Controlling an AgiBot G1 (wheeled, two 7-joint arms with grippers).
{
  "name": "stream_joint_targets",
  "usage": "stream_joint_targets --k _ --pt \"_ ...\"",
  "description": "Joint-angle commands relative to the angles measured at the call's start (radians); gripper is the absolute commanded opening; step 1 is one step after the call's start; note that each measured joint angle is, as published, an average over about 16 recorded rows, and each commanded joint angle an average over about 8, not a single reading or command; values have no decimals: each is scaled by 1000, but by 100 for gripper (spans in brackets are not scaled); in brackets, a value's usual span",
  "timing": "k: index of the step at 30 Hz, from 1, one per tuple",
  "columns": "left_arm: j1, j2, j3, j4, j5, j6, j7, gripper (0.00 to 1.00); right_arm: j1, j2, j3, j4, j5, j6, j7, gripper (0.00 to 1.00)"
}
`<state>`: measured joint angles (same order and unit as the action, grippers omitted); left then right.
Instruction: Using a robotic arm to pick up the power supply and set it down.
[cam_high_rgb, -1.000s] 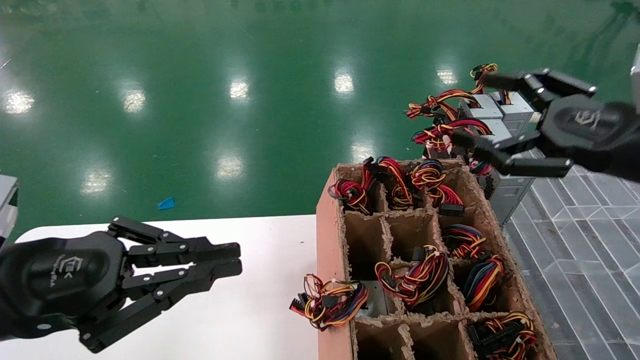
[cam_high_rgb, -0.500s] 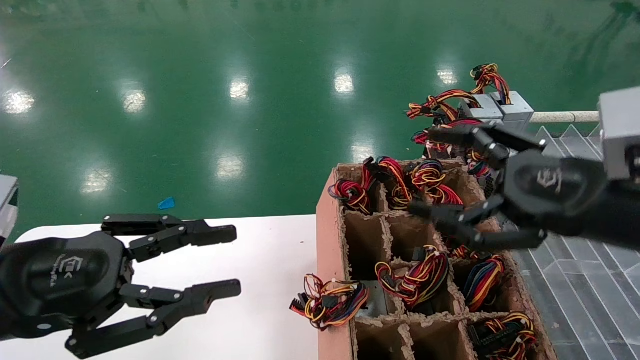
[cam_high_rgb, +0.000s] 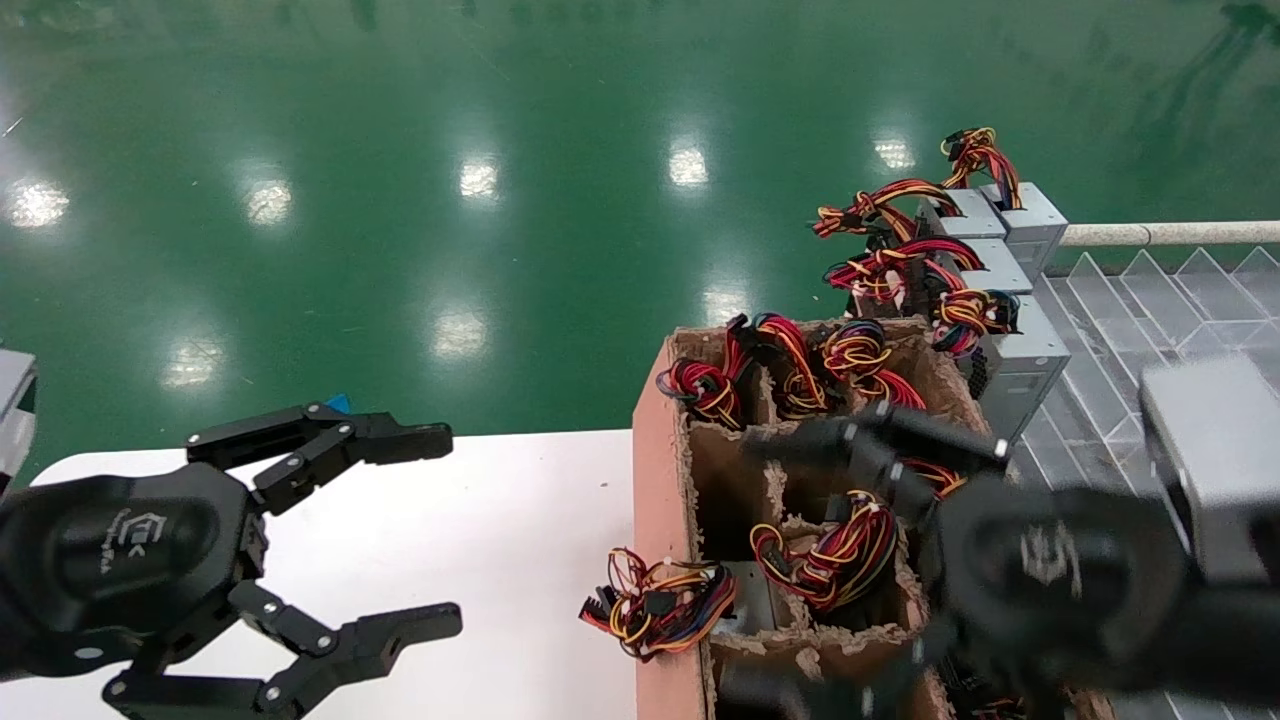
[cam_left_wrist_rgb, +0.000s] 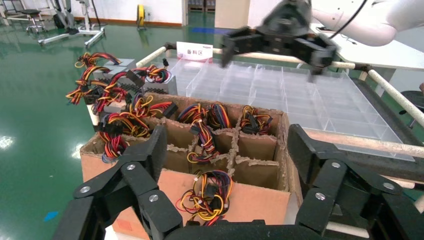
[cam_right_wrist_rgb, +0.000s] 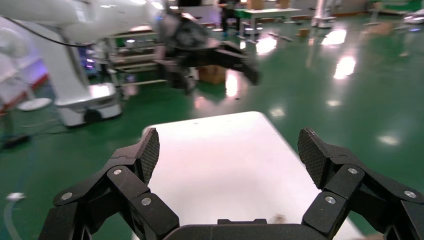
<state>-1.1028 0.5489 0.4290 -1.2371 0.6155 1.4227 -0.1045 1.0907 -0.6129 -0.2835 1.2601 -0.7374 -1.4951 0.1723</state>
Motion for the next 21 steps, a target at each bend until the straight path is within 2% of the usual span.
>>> stream_joint_targets --k 1,5,21 --pt "0 0 0 0 0 0 0 100 -26 3 6 39 11 -1 19 100" --pt "0 0 0 0 0 0 0 100 -43 5 10 64 20 -1 28 100" --pt "0 0 0 0 0 0 0 100 -23 3 6 33 11 -1 17 100"
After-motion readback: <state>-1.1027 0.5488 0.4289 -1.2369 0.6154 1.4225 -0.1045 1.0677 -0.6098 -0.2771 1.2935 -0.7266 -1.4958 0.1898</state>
